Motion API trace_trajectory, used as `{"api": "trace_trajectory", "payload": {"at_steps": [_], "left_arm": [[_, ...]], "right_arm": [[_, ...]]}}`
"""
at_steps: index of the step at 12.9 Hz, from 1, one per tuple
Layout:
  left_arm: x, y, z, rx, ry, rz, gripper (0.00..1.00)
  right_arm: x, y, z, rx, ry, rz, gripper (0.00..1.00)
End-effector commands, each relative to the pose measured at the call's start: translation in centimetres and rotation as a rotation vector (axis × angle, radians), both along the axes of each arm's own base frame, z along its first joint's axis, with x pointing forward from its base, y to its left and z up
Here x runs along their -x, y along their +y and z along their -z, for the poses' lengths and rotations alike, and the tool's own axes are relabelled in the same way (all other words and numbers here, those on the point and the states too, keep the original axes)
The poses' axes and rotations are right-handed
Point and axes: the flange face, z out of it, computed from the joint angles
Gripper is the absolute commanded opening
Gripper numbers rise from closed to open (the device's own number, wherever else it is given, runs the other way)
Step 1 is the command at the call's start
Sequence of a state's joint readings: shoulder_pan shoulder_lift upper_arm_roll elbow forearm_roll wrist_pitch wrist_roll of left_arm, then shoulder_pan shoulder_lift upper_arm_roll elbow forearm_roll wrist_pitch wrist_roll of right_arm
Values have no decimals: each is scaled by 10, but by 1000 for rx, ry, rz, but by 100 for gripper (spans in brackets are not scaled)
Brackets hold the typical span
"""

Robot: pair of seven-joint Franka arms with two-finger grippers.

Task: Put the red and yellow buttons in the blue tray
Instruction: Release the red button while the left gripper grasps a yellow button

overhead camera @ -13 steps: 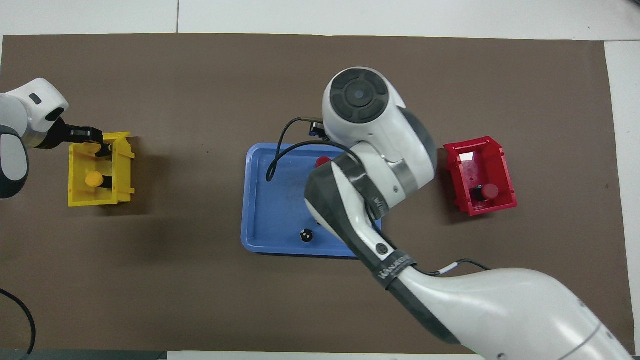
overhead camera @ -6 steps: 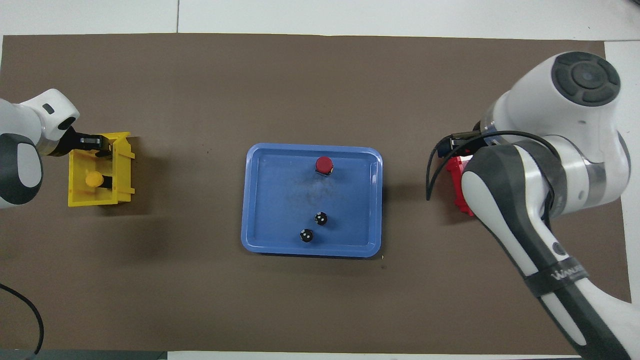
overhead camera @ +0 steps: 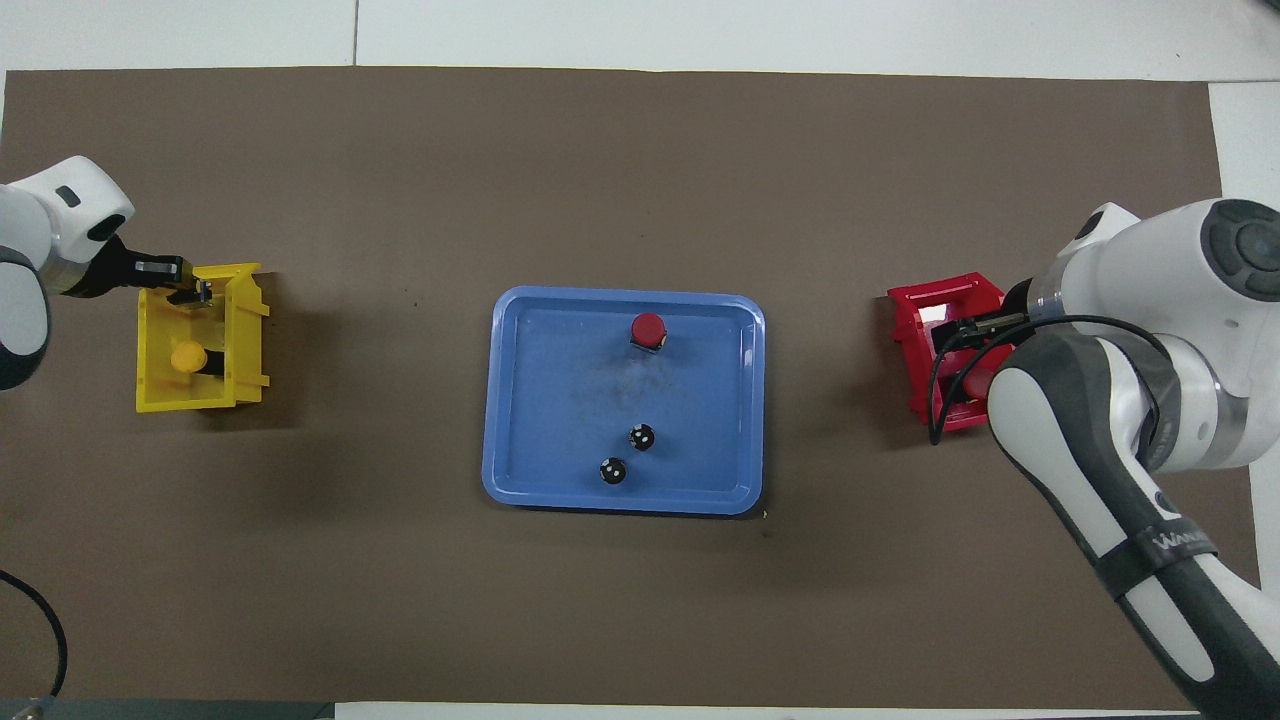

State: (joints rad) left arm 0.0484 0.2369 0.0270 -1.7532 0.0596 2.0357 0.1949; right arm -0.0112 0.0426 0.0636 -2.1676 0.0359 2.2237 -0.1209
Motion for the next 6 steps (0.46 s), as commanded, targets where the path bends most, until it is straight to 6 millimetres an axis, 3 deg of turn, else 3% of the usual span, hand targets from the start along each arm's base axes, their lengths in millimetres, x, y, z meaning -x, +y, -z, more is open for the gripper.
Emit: {"api": "trace_trajectory", "payload": {"at_steps": [1, 3, 5, 6], "left_arm": [[-13, -50, -54, -48, 107, 13, 1], [-3, -144, -51, -60, 100, -119, 1], [11, -237, -33, -8, 19, -184, 1], [17, -265, -29, 35, 29, -174, 1]], "right_arm": [[21, -2, 3, -13, -28, -18, 72], [22, -7, 6, -12, -46, -37, 68], [24, -15, 10, -10, -44, -41, 66], [23, -18, 12, -10, -48, -46, 64]]}}
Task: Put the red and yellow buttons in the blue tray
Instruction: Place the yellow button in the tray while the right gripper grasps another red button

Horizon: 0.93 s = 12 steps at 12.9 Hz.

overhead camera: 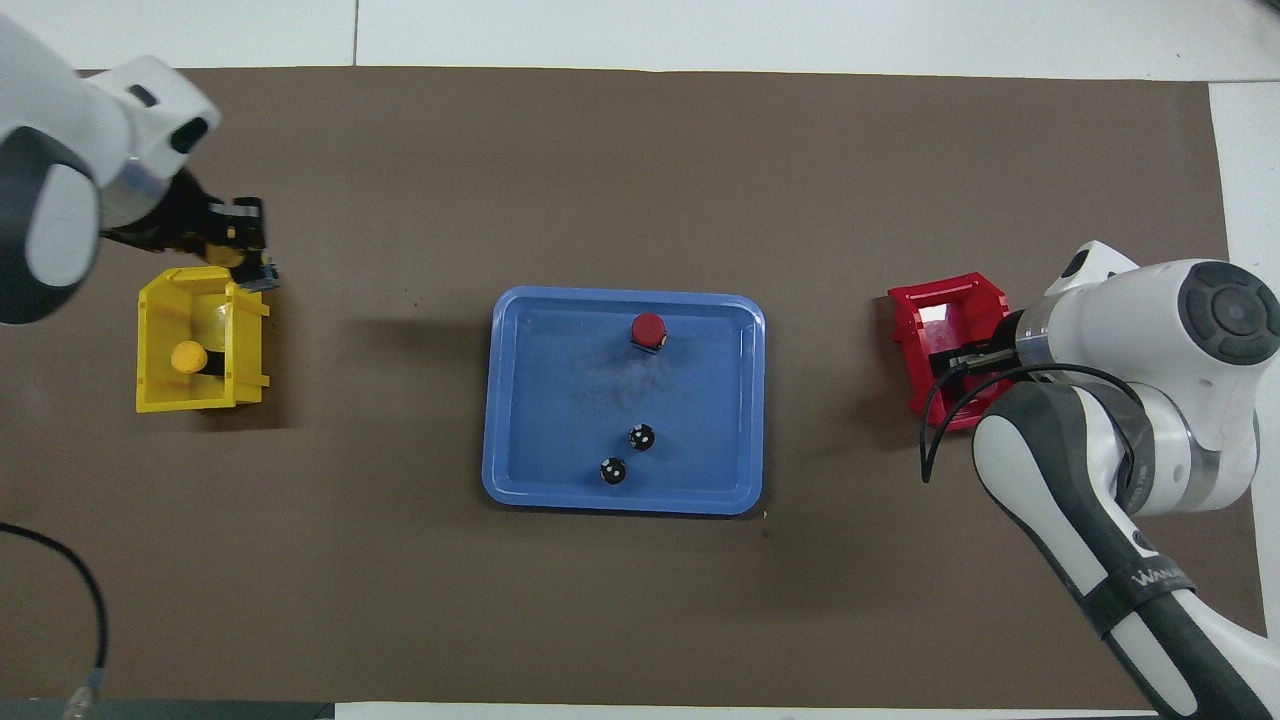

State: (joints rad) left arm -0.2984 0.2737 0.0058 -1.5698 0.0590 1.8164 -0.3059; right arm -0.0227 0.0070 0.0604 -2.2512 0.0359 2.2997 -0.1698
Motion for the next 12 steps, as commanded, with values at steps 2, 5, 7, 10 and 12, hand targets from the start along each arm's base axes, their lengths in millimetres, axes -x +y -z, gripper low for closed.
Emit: {"api": "trace_trajectory", "payload": {"at_steps": [2, 5, 7, 10, 12], "left_arm": [[12, -88, 48, 70, 5, 30, 1], [29, -143, 54, 106, -28, 100, 1], [44, -170, 68, 108, -5, 112, 1], [65, -210, 101, 115, -19, 88, 1], [72, -217, 112, 121, -30, 94, 1]], "right_arm": [[12, -10, 7, -11, -25, -21, 61], [17, -10, 13, -12, -15, -22, 61], [27, -10, 20, -9, 1, -27, 60], [32, -16, 23, -8, 8, -45, 47], [32, -18, 21, -7, 6, -57, 33]]}}
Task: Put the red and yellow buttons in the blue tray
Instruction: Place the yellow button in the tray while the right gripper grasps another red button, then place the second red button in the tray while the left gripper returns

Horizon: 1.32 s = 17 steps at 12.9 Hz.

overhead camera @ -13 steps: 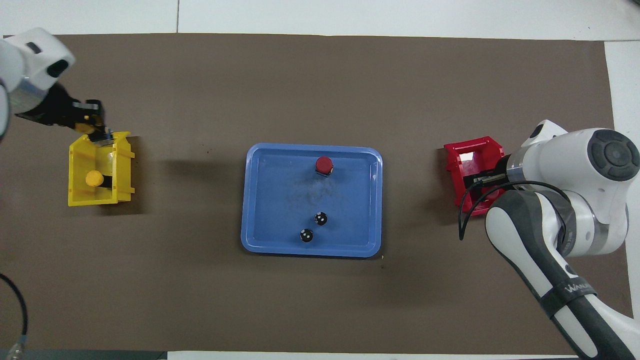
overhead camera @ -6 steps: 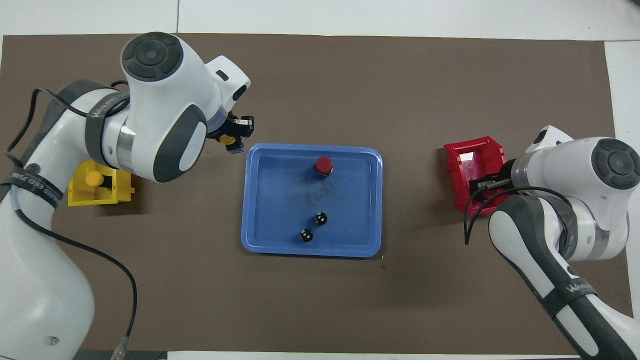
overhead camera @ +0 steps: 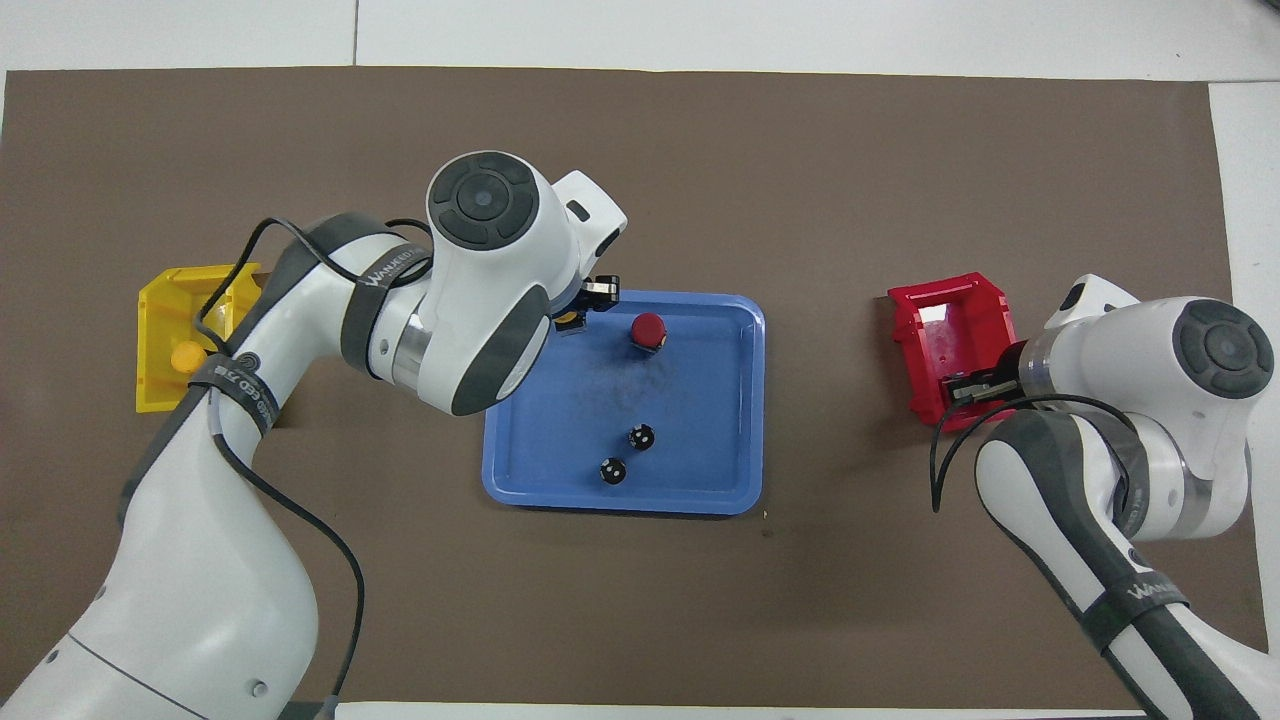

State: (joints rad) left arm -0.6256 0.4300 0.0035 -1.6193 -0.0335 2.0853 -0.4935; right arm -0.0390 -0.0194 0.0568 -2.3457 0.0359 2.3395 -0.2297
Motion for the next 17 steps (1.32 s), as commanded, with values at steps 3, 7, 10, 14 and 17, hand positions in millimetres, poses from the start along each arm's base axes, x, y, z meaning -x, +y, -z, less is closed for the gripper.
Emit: {"api": "trace_trajectory", "payload": {"at_steps": [3, 7, 10, 14, 17], "left_arm": [[5, 0, 19, -2, 14, -18, 18], [10, 18, -23, -32, 55, -28, 88], [1, 113, -115, -39, 84, -141, 92], [-36, 291, -146, -29, 101, -123, 92], [-48, 405, -136, -11, 50, -90, 89]], "right_arm": [[-11, -8, -23, -15, -19, -12, 25], [-74, 40, -93, -32, 39, 47, 26], [-84, 133, -108, -59, -6, 261, 26], [-69, 254, -64, -101, -41, 371, 25], [-59, 290, -30, -83, -22, 340, 26]]}}
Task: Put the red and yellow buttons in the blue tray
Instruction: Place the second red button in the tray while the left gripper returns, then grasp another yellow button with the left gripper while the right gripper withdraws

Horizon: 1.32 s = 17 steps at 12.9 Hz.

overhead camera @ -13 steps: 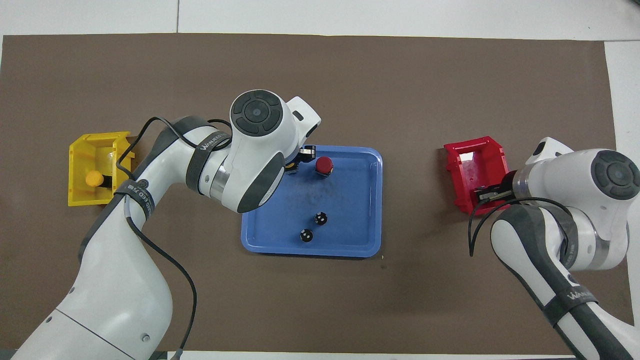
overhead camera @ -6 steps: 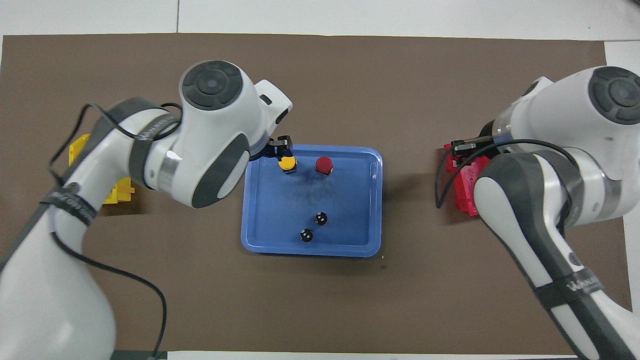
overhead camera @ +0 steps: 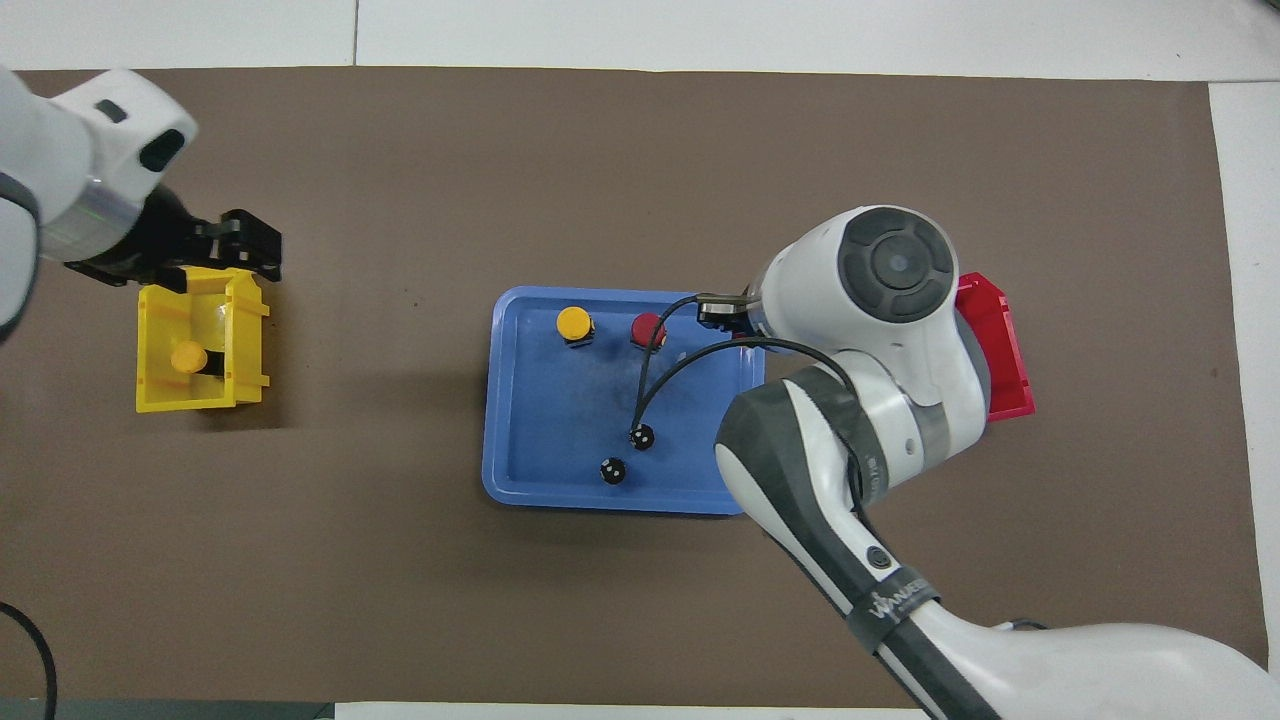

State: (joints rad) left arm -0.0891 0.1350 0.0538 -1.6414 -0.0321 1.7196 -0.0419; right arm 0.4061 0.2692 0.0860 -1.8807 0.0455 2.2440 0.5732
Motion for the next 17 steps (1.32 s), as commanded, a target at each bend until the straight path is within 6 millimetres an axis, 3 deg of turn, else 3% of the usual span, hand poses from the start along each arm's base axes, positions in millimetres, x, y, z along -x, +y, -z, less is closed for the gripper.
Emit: {"api": "trace_trajectory", "payload": {"at_steps": [1, 4, 5, 7, 8, 10, 12, 14, 15, 16, 17], "left_arm": [[5, 57, 22, 10, -57, 32, 88], [9, 68, 67, 2, -117, 41, 78], [11, 69, 83, 2, -113, 55, 77], [21, 70, 109, 0, -121, 57, 77], [27, 70, 121, 1, -107, 57, 77], [33, 69, 135, 2, -93, 64, 77], [44, 70, 148, 5, -72, 78, 77], [60, 76, 161, 4, -77, 71, 74], [61, 77, 162, 4, -77, 69, 64], [63, 77, 163, 4, -73, 68, 26], [63, 78, 161, 4, -77, 66, 2]], "right_arm": [[-1, 10, 17, 22, 10, -17, 27], [6, 7, 32, 54, 19, -41, 30], [8, 6, 36, 56, 22, -41, 55], [-1, 1, 23, 56, 17, -28, 100], [-13, -8, 1, 52, 6, -11, 100], [-36, -50, -58, 60, 16, 56, 100], [-41, -110, -114, 66, 13, 122, 100], [-32, -173, -162, 89, 58, 142, 100], [-23, -205, -179, 99, 88, 124, 100], [-18, -231, -195, 98, 82, 88, 100], [-12, -254, -206, 100, 92, 63, 100]]}}
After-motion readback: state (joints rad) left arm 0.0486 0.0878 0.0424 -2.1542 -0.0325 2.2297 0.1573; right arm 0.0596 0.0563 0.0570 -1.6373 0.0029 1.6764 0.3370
